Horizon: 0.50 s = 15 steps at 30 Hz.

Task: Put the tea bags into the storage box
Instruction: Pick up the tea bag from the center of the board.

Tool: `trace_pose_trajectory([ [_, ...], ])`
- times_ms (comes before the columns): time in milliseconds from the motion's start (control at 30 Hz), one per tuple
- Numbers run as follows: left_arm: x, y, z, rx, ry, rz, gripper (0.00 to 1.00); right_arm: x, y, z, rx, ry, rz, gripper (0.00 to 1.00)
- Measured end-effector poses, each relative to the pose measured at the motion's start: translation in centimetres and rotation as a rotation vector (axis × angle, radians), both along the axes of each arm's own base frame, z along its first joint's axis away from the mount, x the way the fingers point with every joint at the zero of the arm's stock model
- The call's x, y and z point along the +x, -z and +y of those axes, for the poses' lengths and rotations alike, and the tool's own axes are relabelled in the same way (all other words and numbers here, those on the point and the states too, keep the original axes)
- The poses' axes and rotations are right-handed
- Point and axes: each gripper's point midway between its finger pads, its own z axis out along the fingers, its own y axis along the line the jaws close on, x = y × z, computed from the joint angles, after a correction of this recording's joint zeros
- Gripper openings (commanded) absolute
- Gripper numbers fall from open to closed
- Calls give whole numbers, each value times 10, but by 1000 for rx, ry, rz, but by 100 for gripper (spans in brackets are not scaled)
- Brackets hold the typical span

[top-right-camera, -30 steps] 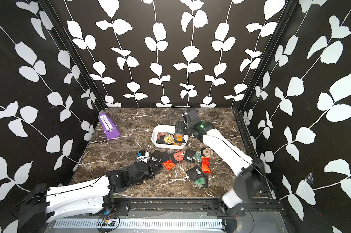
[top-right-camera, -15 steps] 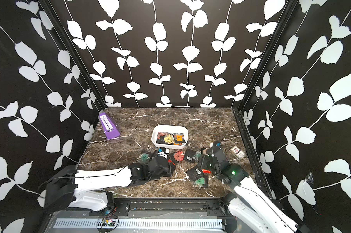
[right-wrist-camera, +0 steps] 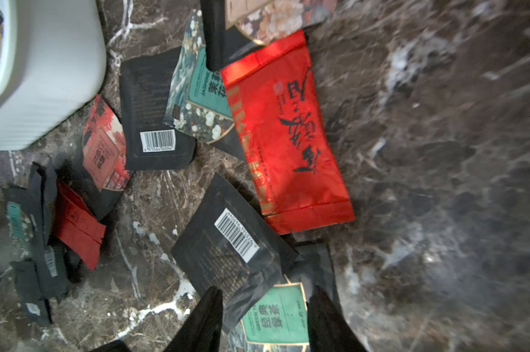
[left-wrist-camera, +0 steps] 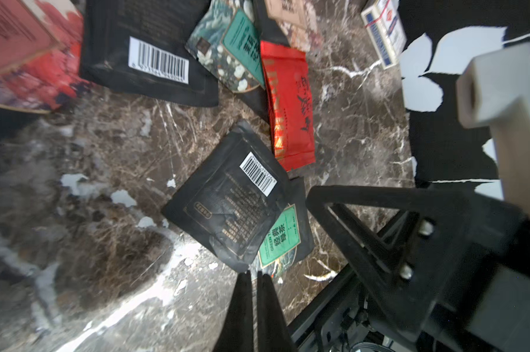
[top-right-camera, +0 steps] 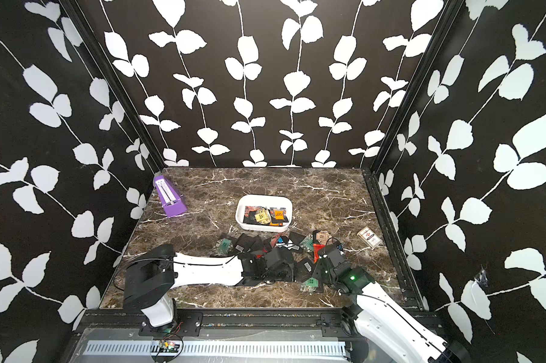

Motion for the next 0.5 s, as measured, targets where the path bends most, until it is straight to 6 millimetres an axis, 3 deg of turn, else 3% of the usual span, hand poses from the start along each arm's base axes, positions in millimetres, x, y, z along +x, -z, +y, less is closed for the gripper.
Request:
trace_pose_trajectory([
  [233,-1,9,-13,26,19,28,0,2,1,4,27,4,-6,47],
  [500,9,20,-6,77,-3,53,0,0,4,3,10,-10,4,49],
])
